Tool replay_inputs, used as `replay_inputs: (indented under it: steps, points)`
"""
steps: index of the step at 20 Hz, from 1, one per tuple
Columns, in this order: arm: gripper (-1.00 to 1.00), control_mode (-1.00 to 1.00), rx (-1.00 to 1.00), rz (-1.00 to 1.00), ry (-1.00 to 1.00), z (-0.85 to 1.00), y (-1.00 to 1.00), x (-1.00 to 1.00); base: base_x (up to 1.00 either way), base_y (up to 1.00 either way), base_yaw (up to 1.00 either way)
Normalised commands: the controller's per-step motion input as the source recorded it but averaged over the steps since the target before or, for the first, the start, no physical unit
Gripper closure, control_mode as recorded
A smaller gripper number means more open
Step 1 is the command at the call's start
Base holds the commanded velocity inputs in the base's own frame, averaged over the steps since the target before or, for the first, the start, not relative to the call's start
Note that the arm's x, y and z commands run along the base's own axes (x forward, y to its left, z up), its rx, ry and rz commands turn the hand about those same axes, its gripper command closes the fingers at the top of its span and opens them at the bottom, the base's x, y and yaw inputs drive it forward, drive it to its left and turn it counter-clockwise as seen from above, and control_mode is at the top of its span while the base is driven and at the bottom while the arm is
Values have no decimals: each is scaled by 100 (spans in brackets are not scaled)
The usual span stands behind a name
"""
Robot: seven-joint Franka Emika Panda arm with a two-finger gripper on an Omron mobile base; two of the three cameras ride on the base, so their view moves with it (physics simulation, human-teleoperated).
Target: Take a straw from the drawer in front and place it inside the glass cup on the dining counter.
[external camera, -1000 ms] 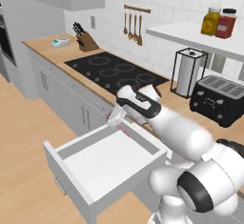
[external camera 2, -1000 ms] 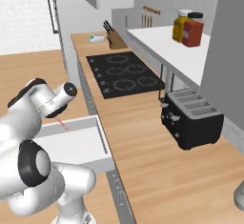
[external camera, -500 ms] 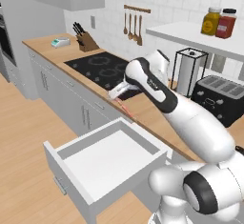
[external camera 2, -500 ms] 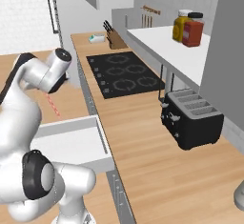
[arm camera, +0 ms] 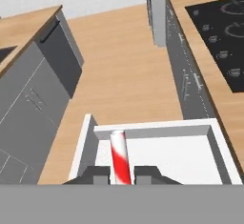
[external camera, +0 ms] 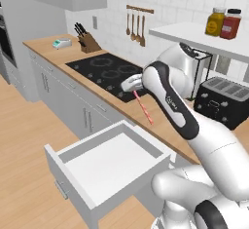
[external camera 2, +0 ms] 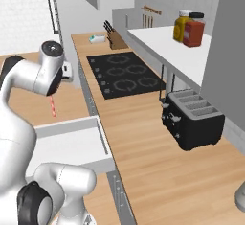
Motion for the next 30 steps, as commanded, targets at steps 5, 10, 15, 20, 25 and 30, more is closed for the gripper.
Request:
replay_inputs:
  steps: [5,10,15,20,25,30]
  points:
    - [100,-100,-1,-20,0,-1,-36,0,0,0,0]
    - [100,-100,0,-13,0,-15,-28,2,0,0,0]
    - [100,100,0,-2,0,0,-4,-4,-74,-13,-6]
    - [100,100,0,0,0,0,0,0,-100,0,-5]
    - [100,100,0,0,0,0,0,0,-97,56,12]
    - [100,100,0,0,0,0,0,0,-68,91,44]
